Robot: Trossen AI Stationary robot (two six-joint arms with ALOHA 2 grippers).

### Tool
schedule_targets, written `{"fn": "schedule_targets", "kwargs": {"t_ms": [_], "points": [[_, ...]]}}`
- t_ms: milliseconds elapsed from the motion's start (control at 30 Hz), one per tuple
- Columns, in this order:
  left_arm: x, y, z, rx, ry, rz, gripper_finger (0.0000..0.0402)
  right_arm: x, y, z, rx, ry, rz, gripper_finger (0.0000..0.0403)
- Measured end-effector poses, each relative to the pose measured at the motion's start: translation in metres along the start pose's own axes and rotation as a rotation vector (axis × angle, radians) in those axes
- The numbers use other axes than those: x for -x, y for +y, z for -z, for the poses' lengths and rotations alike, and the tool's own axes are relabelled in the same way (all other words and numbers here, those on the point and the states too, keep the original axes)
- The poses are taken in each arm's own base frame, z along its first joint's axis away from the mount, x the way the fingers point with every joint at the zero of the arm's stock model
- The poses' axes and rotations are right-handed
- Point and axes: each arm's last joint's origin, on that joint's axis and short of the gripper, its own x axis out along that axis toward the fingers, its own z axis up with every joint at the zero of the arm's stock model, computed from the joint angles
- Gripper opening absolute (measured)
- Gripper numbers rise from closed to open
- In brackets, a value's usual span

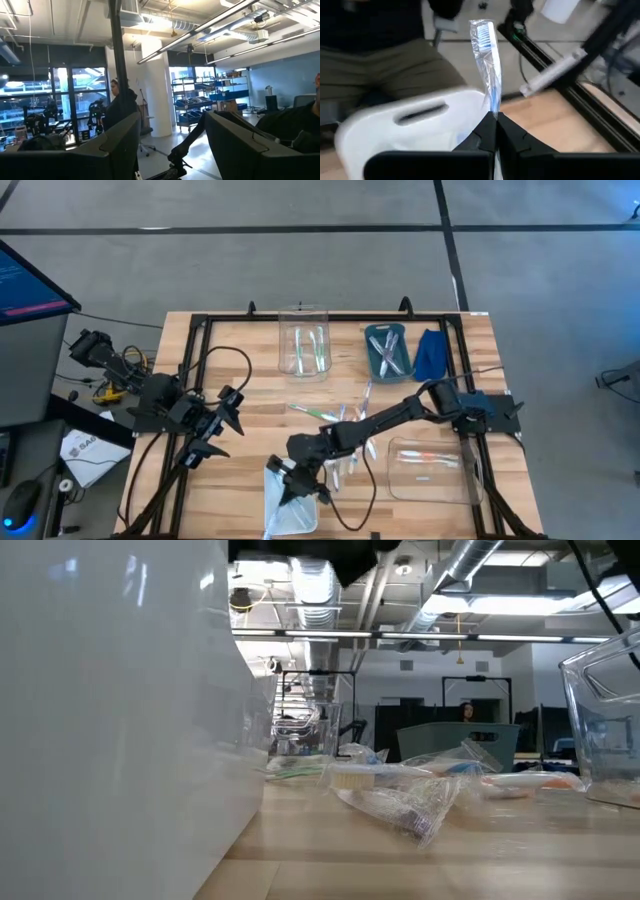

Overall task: Pick & Place Toothbrushes
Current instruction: Put the blue toothbrush into the white bin

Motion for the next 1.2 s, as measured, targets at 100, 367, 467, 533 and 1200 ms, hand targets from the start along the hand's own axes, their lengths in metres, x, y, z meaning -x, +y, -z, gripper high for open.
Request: {"fn": "schedule_targets", "kwargs": {"t_ms": [100, 367, 467, 533, 1200], "points": [[0.000, 0.000, 0.000, -0.008, -0.001, 0.000, 0.0218, 0.002, -0.001, 0.013, -0.040, 0.058, -0.009, 0.0000], [0.000, 0.000, 0.000, -0.020, -0.002, 0.000, 0.0218, 0.005, -0.003, 0.031, -0.095, 0.142, -0.024, 0.0000], [0.000, 0.000, 0.000, -0.022, -0.002, 0.000, 0.0218, 0.006, -0.001, 0.035, -0.111, 0.196, -0.015, 0.0000], [0.000, 0.000, 0.000, -0.022, -0.002, 0.000, 0.0218, 0.006, -0.001, 0.035, -0.111, 0.208, -0.009, 0.0000], [0.000, 0.000, 0.000, -0.019, -0.004, 0.000, 0.0218, 0.008, 0.006, 0.043, -0.093, 0.302, -0.058, 0.0000]]}}
